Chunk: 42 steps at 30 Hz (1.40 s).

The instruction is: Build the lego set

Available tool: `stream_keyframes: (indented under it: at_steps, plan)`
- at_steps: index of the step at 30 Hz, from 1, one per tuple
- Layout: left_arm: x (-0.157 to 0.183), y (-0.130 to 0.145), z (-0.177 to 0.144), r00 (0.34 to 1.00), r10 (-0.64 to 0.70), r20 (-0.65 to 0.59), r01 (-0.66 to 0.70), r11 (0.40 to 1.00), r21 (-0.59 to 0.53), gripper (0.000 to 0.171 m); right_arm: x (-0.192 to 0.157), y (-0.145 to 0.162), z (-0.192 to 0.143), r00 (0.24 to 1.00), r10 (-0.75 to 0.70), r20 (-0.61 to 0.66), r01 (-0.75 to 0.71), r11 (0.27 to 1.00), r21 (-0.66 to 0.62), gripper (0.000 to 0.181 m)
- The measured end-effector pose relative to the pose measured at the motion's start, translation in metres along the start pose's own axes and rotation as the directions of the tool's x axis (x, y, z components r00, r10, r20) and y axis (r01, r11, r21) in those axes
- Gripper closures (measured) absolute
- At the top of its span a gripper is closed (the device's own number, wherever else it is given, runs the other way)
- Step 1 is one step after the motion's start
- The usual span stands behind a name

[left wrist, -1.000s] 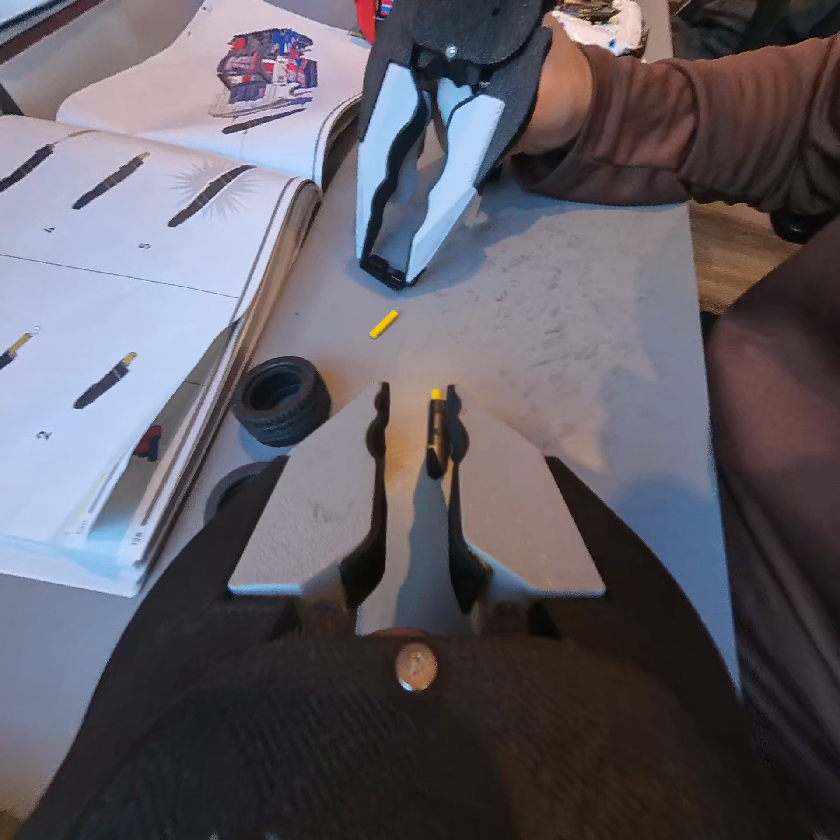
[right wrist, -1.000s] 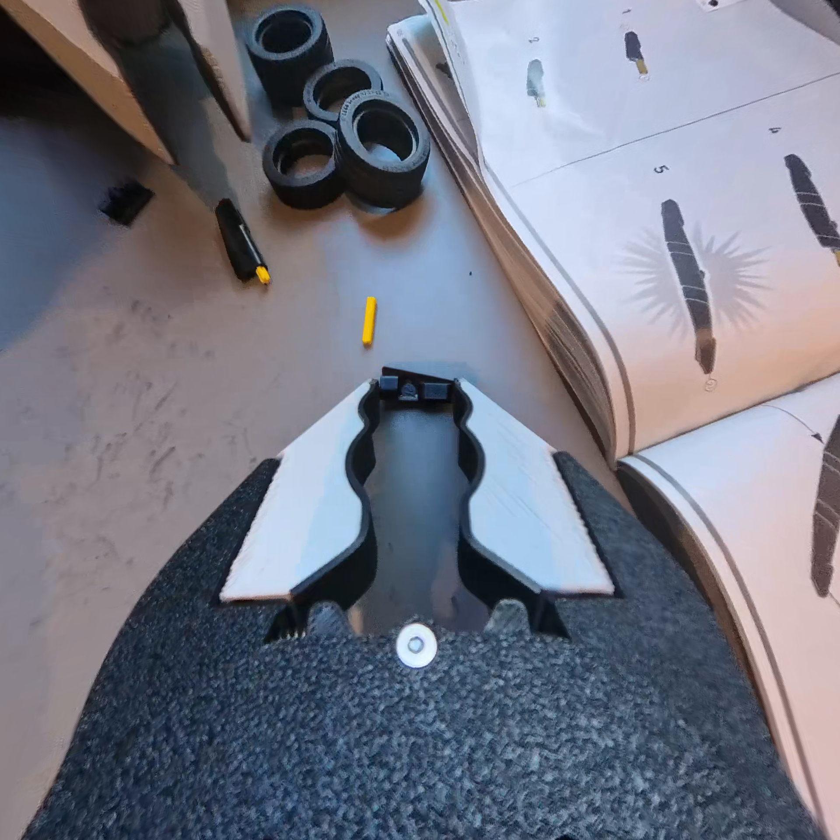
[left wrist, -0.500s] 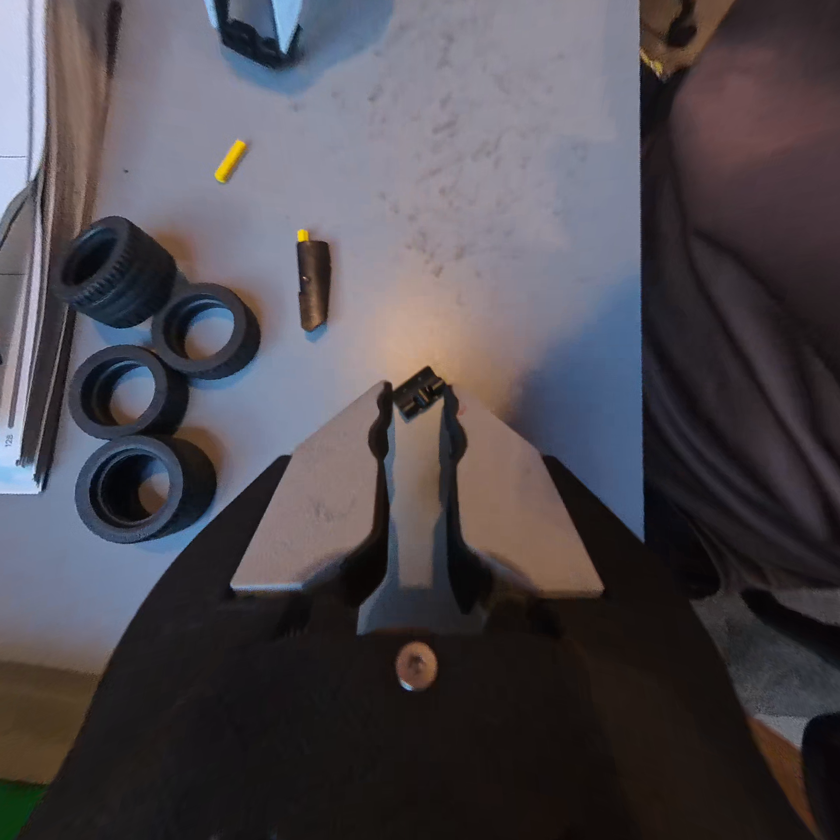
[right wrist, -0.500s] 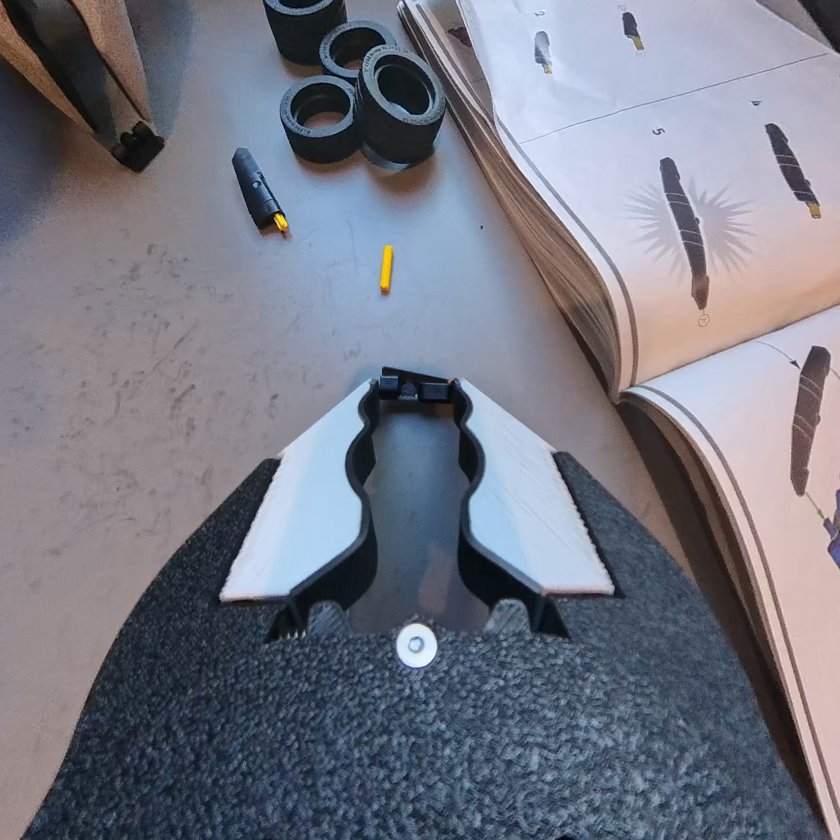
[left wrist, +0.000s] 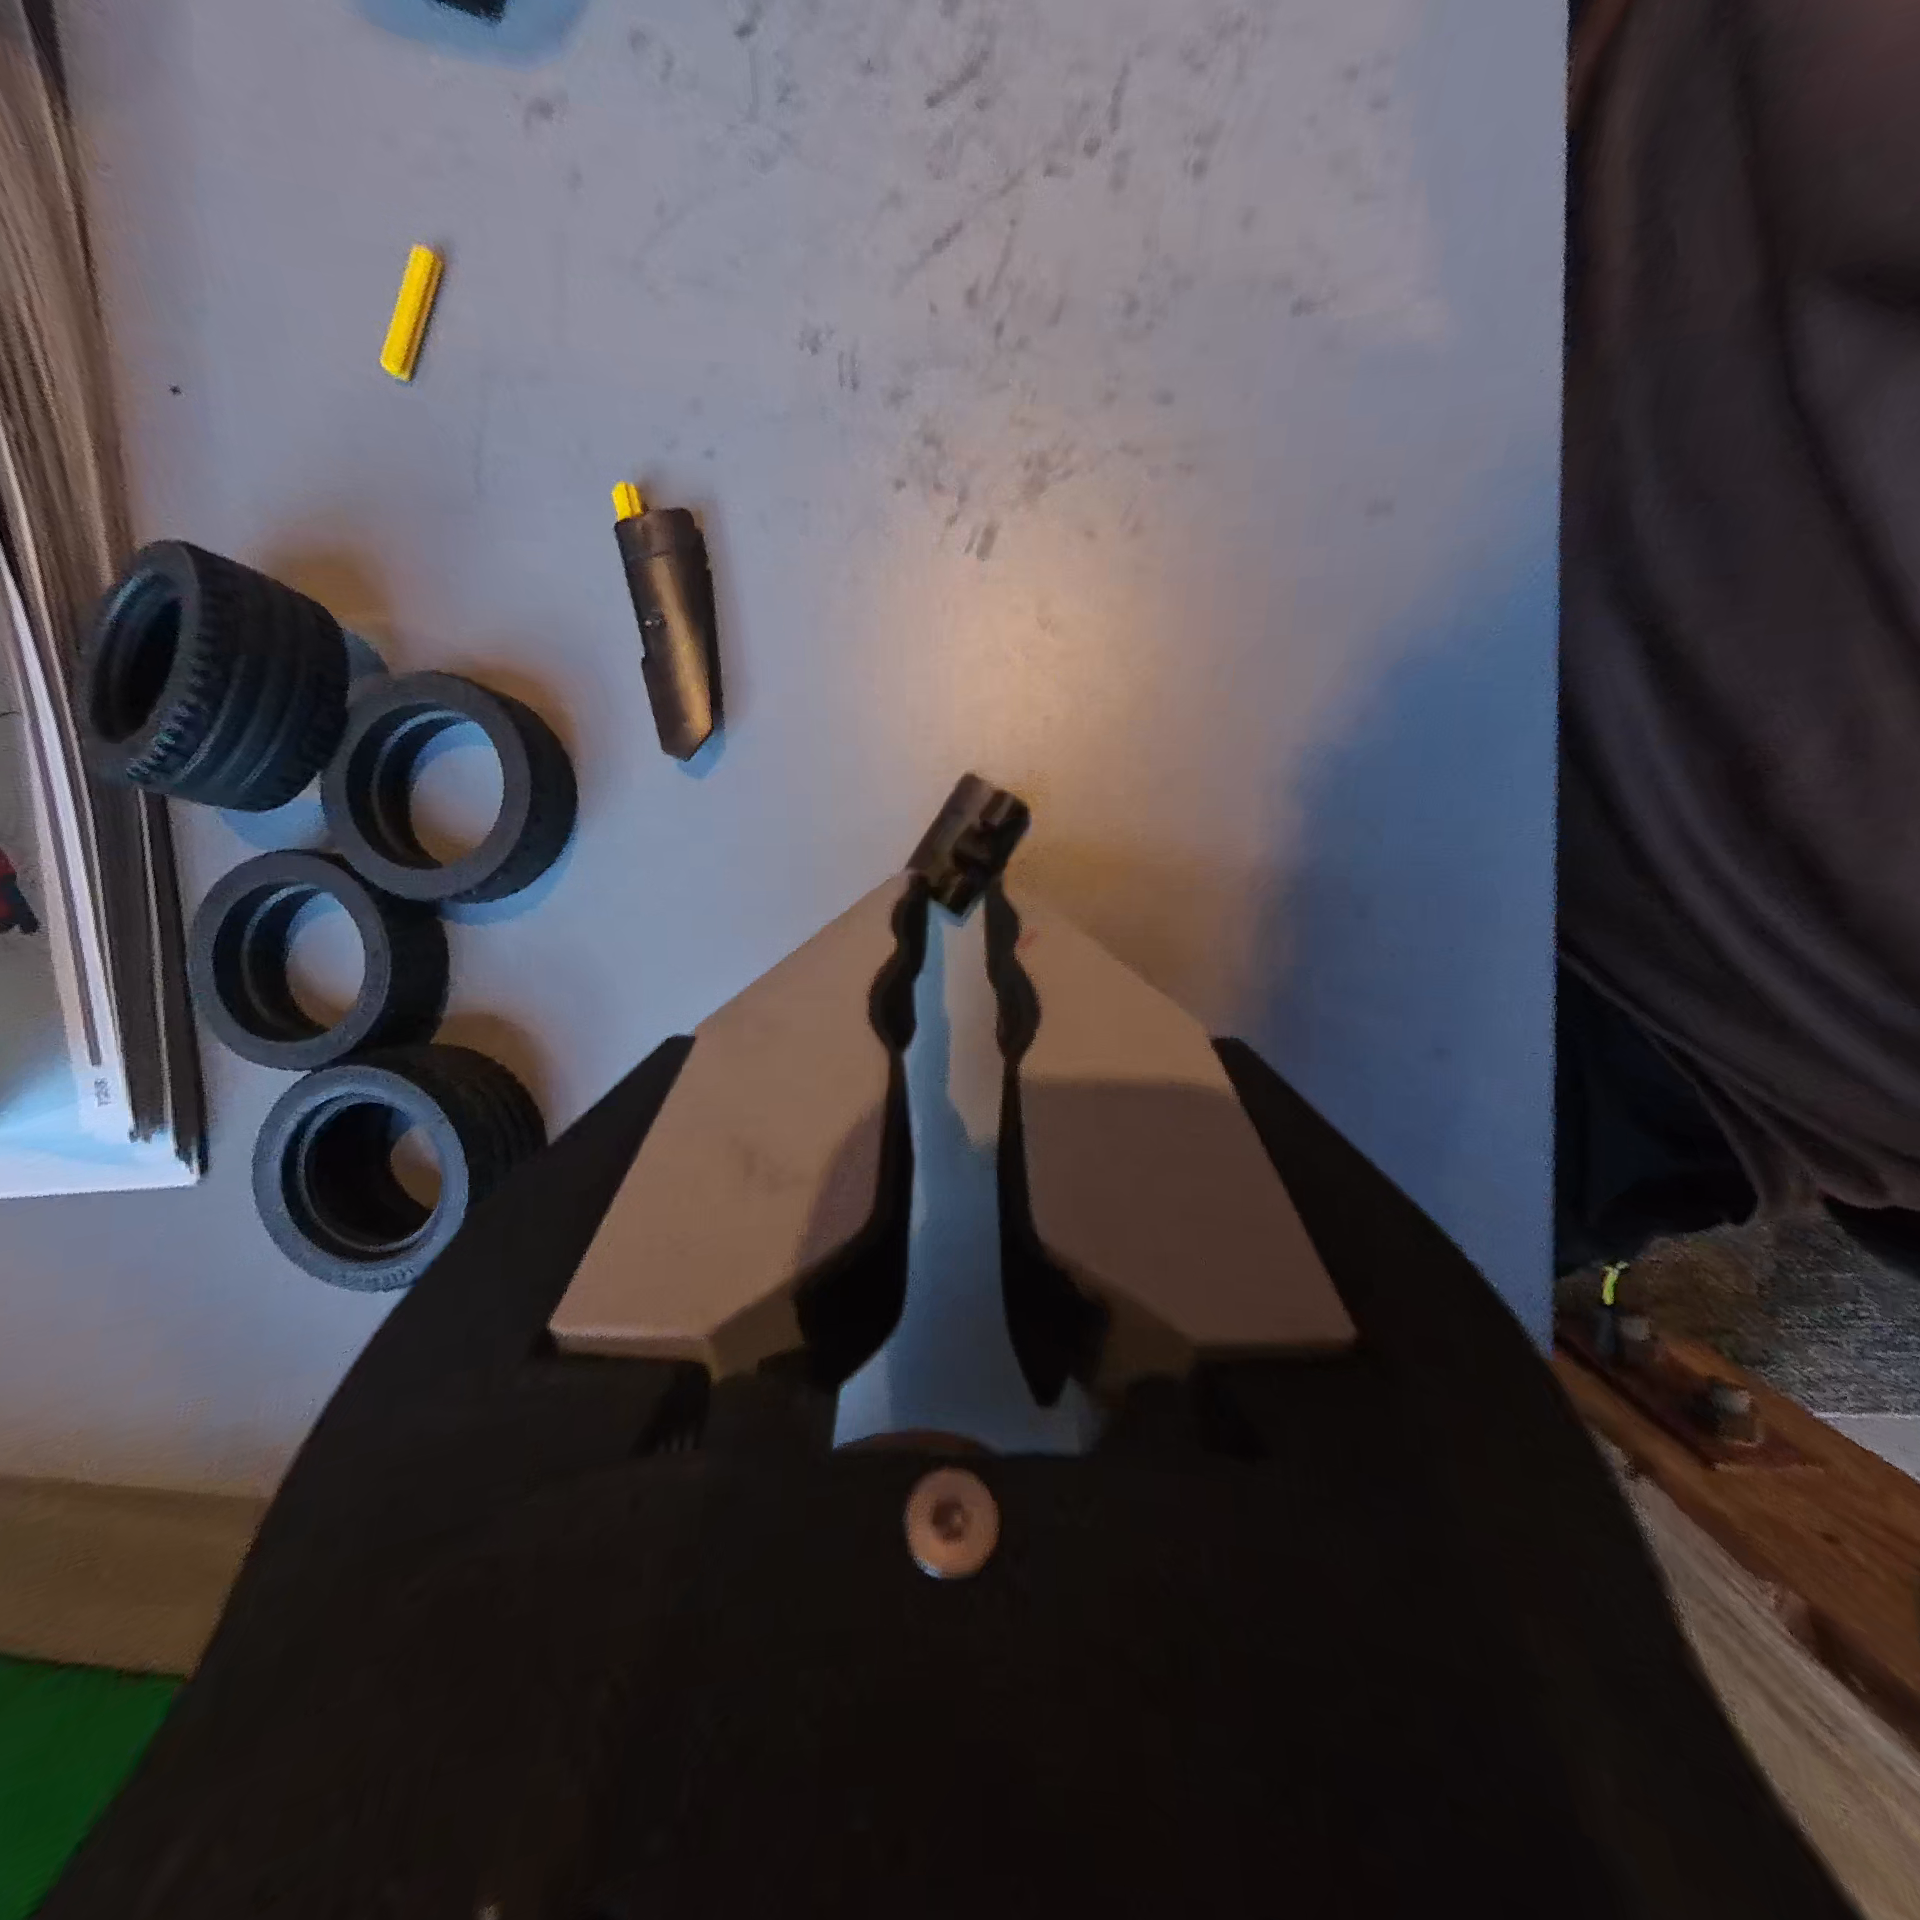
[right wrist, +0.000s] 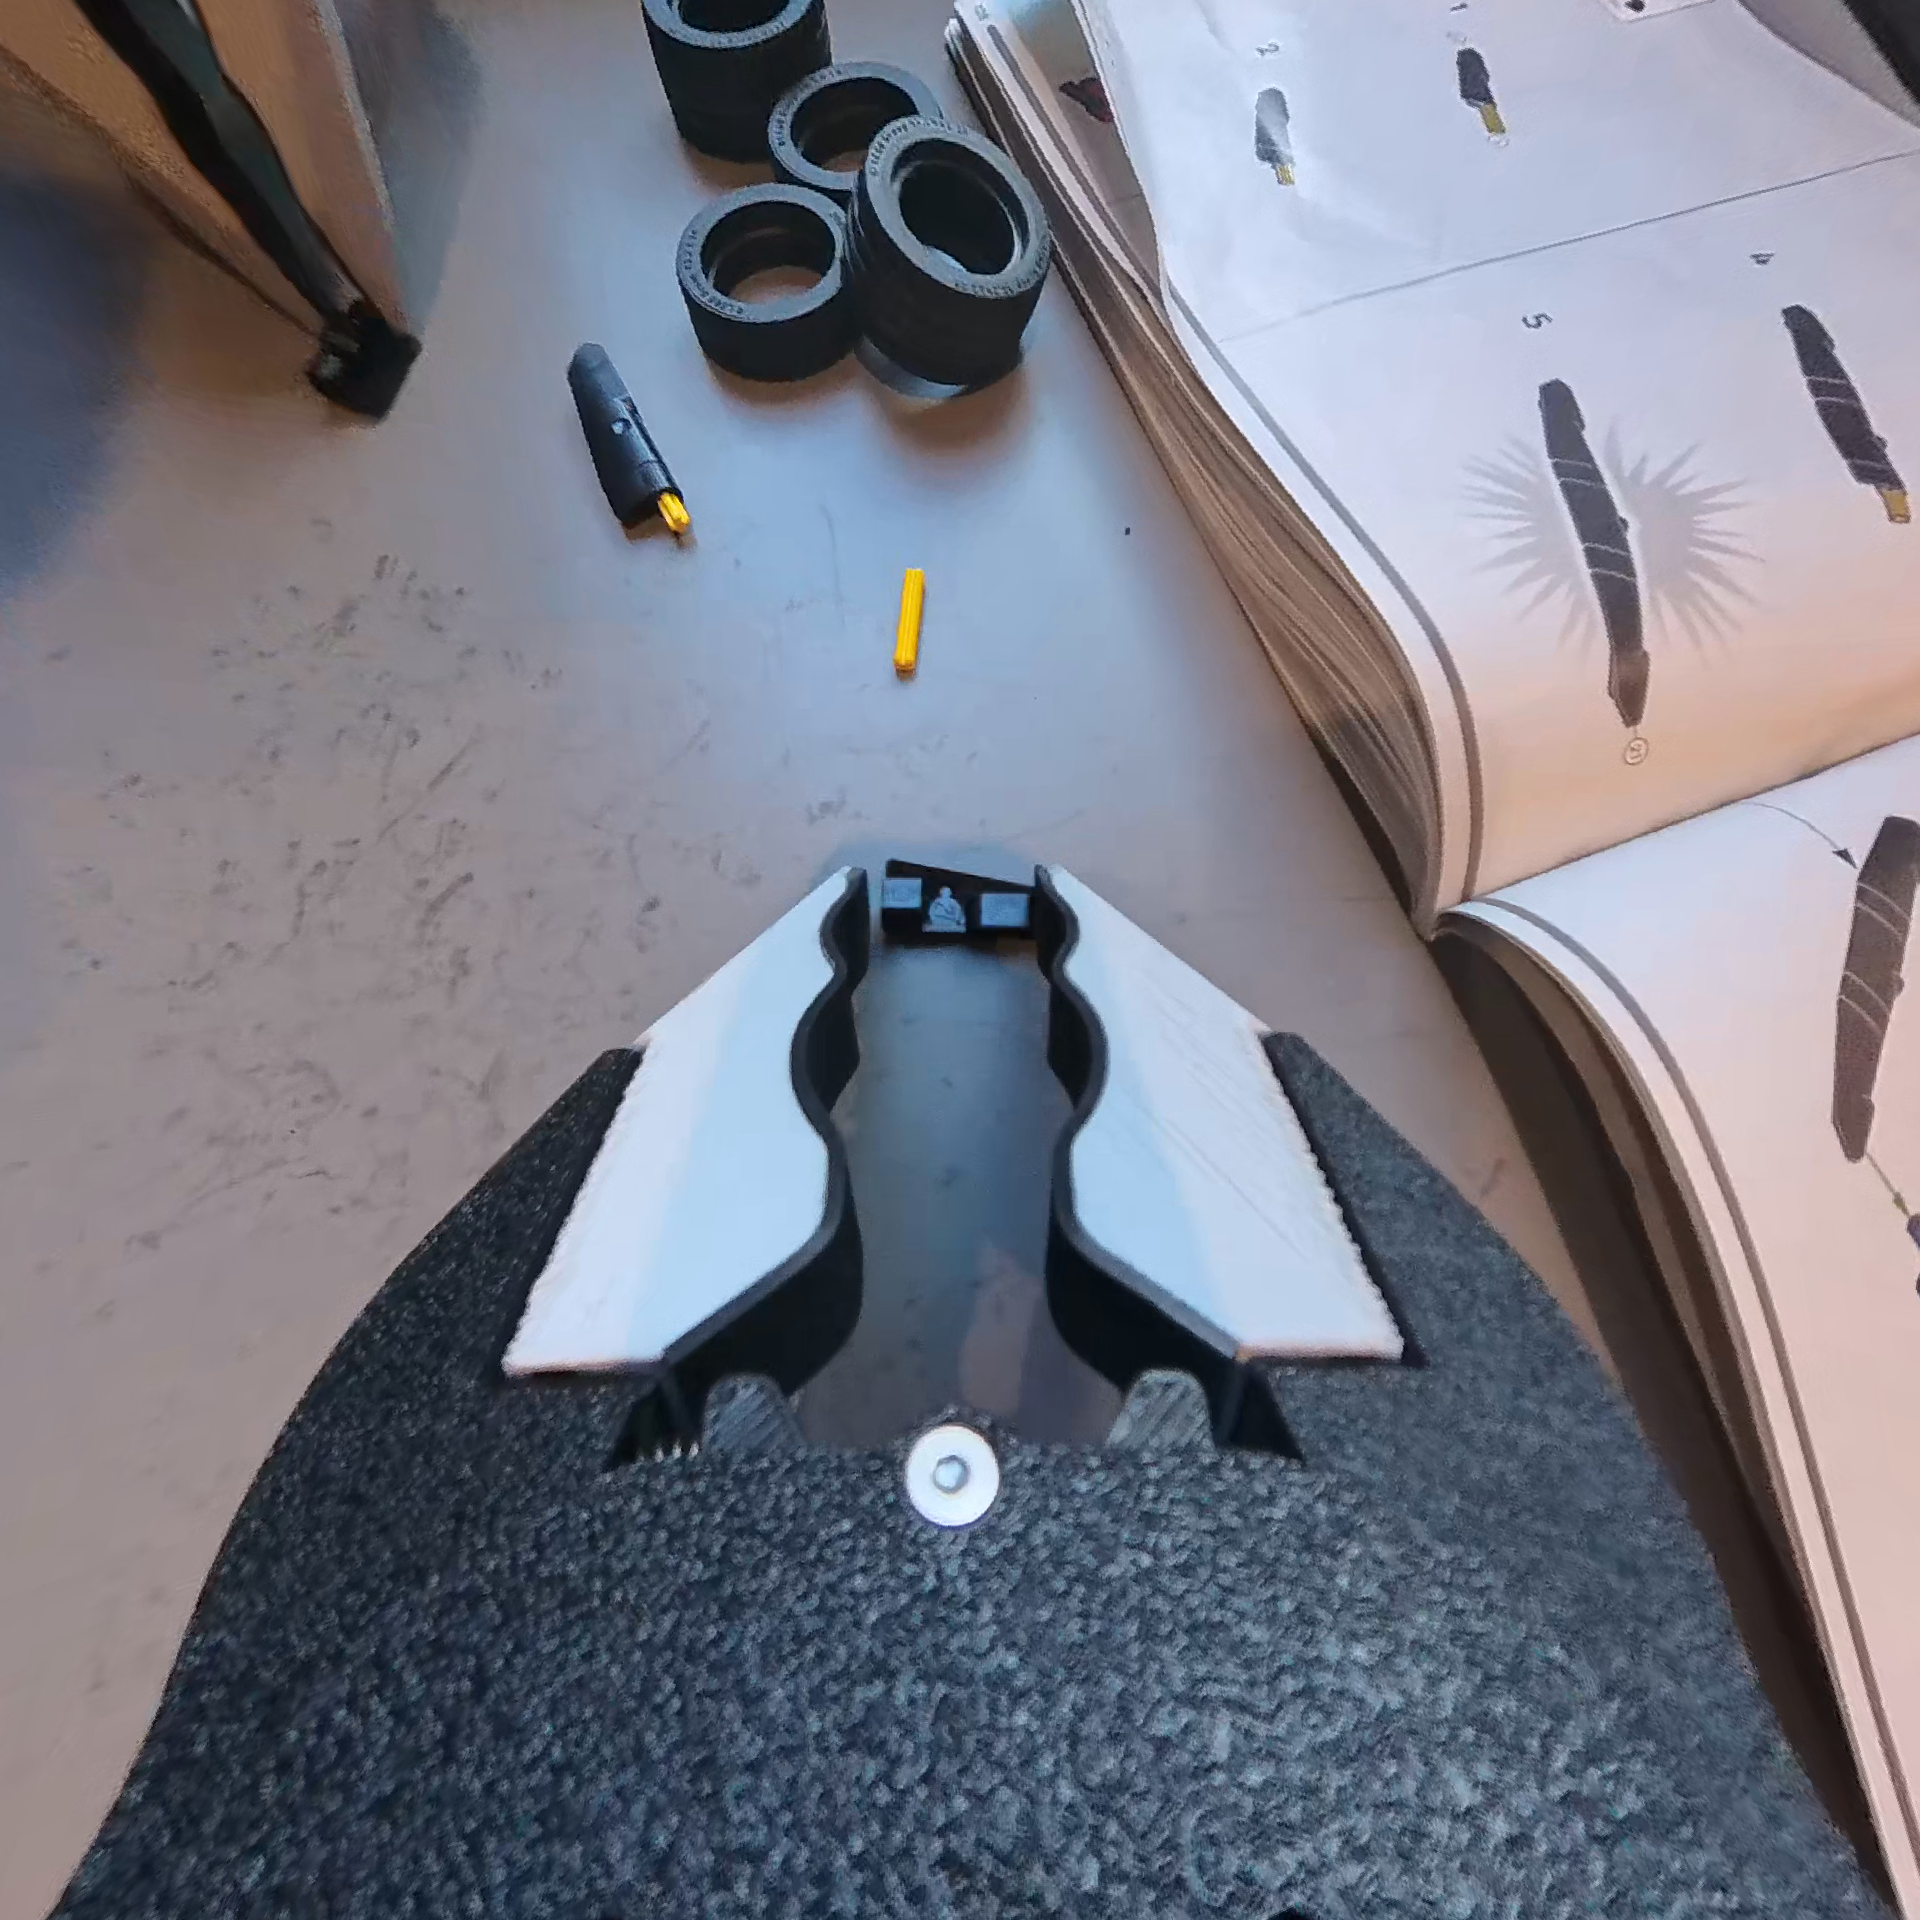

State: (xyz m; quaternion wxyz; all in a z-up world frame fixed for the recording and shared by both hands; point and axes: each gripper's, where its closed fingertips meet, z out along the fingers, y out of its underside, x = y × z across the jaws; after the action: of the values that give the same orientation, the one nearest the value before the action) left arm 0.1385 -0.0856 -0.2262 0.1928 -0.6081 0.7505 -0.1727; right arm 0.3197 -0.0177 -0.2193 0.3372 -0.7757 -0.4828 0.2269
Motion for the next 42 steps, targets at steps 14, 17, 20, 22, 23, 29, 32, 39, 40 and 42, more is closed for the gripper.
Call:
stream_keyframes:
  at_steps: [14, 17, 20, 22, 23, 29, 32, 39, 40, 42]
  plan:
    - [-0.009, -0.024, 0.01, 0.969, -0.245, -0.026, 0.246, 0.963, 0.113, 0.166, -0.048, -0.05, -0.003, 0.987, -0.153, 0.057, 0.14, 0.972, 0.19, 0.155]
    - [-0.008, -0.042, 0.011, 0.926, -0.353, -0.138, 0.374, 0.909, 0.182, 0.166, -0.076, -0.059, 0.005, 0.96, -0.276, 0.052, 0.26, 0.944, 0.203, 0.157]
    - [-0.009, -0.06, 0.012, 0.87, -0.433, -0.236, 0.482, 0.849, 0.219, 0.166, -0.1, -0.06, 0.015, 0.914, -0.404, 0.039, 0.39, 0.901, 0.19, 0.159]
    - [-0.008, -0.068, 0.013, 0.833, -0.464, -0.301, 0.534, 0.815, 0.224, 0.166, -0.109, -0.059, 0.021, 0.886, -0.463, 0.011, 0.455, 0.875, 0.166, 0.161]
    - [-0.006, -0.071, 0.013, 0.816, -0.468, -0.339, 0.551, 0.806, 0.217, 0.166, -0.111, -0.058, 0.024, 0.873, -0.487, 0.001, 0.482, 0.863, 0.152, 0.162]
    - [0.001, -0.084, 0.019, 0.788, -0.459, -0.41, 0.57, 0.796, 0.204, 0.166, -0.117, -0.05, 0.032, 0.857, -0.514, 0.024, 0.508, 0.853, 0.119, 0.17]
    - [0.001, -0.086, 0.022, 0.801, -0.45, -0.395, 0.555, 0.806, 0.206, 0.166, -0.114, -0.048, 0.032, 0.883, -0.468, 0.051, 0.46, 0.881, 0.112, 0.175]
    - [-0.025, -0.077, 0.019, 0.938, -0.335, -0.089, 0.346, 0.892, 0.293, 0.157, -0.084, -0.049, 0.032, 0.981, -0.162, 0.11, 0.152, 0.983, 0.098, 0.176]
    - [-0.03, -0.076, 0.019, 0.96, -0.281, 0.011, 0.265, 0.919, 0.291, 0.156, -0.081, -0.048, 0.032, 0.985, -0.09, 0.145, 0.077, 0.992, 0.095, 0.176]
    - [-0.039, -0.08, 0.017, 0.965, -0.154, 0.212, 0.091, 0.956, 0.277, 0.154, -0.078, -0.05, 0.031, 0.969, 0.059, 0.24, -0.084, 0.992, 0.095, 0.176]
